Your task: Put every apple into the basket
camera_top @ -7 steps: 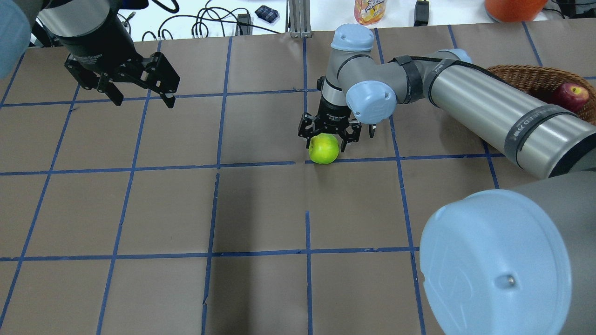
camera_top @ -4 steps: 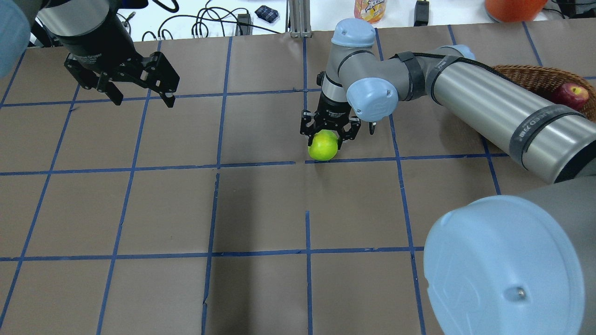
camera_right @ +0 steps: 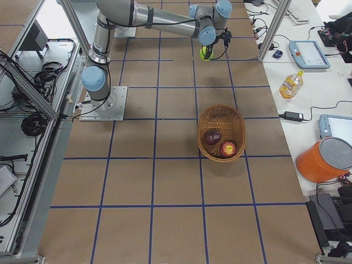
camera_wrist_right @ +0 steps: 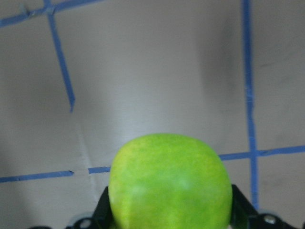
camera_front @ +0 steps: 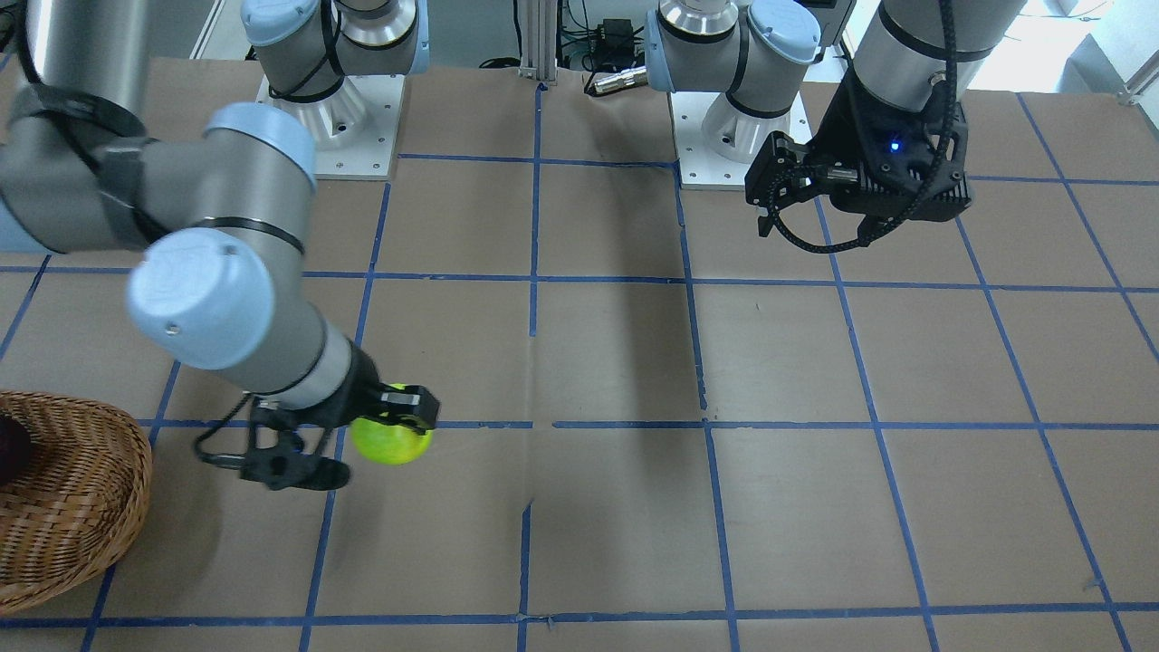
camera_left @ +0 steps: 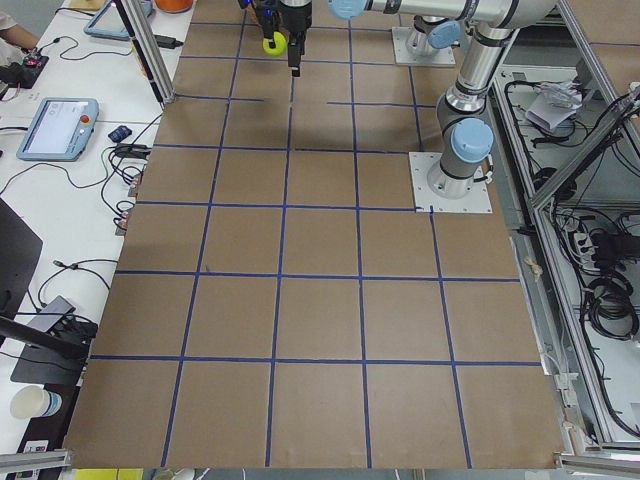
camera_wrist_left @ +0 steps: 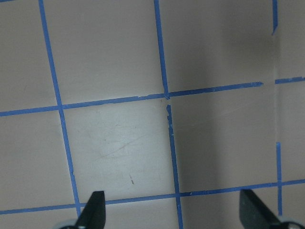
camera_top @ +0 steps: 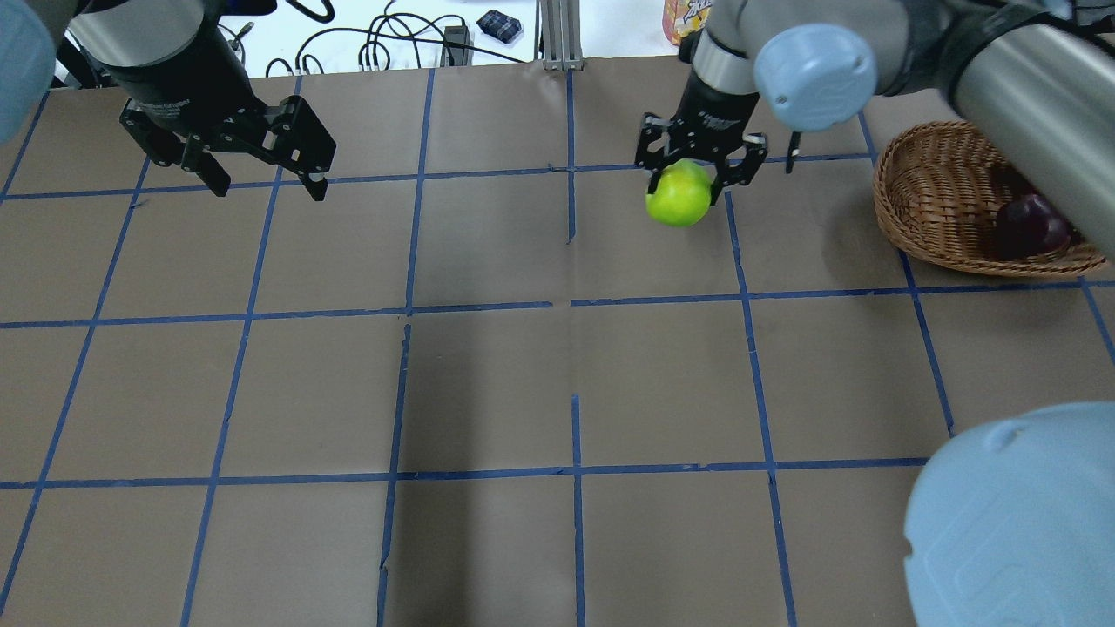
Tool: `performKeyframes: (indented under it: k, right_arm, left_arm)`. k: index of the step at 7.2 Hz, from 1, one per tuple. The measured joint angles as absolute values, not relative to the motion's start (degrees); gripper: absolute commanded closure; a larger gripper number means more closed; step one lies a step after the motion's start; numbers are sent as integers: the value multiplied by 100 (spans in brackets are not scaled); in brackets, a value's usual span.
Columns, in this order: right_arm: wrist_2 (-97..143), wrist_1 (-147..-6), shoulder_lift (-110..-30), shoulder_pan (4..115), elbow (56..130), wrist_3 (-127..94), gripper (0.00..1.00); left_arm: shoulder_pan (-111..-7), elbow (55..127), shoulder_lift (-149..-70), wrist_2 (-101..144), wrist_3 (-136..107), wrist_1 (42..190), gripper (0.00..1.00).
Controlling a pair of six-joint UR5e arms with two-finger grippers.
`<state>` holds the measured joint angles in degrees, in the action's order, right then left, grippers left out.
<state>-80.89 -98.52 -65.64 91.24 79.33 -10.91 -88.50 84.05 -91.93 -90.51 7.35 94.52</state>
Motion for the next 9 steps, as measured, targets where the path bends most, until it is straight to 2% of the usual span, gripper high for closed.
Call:
performKeyframes:
  k: [2,4,5,6,9]
  right_arm:
    - [-8649,-9630,-6623,7875,7732,300,88]
    - [-8925,-9665,-6533,7088,7764,1452,88]
    - [-9135,-9746,-6439,6875,7770,1716,65]
    - [-9315,-9943,-6300,6716,7777,1930,1]
    - [-9427,-10415,-5963,6535,7767,2150,0]
  left_arm:
    - [-8847,8418,-9190,-9031,707,9441,0]
    - [-8846,8429,-9189,-9027,689,9427,0]
    - [-8847,8433,-9190,-9029,687,9424,0]
    - [-8849,8434,-9192,-9030,684,9420,0]
    - [-8851,8436,-9193,-9027,677,9416,0]
